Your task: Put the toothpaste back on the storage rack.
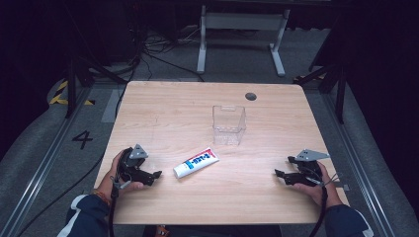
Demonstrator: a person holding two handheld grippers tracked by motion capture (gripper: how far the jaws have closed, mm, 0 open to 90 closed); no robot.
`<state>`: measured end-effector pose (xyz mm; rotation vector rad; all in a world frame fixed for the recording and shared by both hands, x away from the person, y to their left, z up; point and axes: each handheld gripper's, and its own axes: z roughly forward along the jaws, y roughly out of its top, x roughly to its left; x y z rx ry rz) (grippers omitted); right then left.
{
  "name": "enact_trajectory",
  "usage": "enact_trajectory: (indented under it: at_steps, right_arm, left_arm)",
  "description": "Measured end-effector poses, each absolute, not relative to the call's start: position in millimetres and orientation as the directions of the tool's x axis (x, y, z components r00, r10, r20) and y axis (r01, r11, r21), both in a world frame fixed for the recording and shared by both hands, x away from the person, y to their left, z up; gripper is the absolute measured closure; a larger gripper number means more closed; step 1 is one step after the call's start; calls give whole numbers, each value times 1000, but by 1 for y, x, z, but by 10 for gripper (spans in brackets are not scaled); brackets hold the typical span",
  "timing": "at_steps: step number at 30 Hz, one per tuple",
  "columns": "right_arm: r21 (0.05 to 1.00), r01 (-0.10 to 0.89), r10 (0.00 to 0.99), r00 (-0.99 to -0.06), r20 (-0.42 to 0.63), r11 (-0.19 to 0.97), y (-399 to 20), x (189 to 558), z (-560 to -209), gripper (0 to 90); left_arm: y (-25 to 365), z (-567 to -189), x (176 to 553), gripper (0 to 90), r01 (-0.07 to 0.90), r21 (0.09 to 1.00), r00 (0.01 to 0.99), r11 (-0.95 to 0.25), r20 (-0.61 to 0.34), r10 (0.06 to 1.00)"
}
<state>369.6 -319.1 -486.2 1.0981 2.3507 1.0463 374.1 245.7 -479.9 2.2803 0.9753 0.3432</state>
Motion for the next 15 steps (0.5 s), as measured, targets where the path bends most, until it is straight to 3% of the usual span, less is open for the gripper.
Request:
enact_trajectory:
  at_steps: [4,6,15]
  right_arm:
    - [742,515,766,-643,2,430,-320,369,-486,202]
    - [741,517,769,-639,1,428,-320,369,-486,196]
    - [740,521,774,-633,1,425,-320,370,-486,182]
  left_arm:
    - [246,-477,374,84,567,633,689,-527,-13,725]
    - [248,-474,373,177,569,629,694,-529,-24,719]
    - [229,-449,371,199,558,614,717,-558,-19,696]
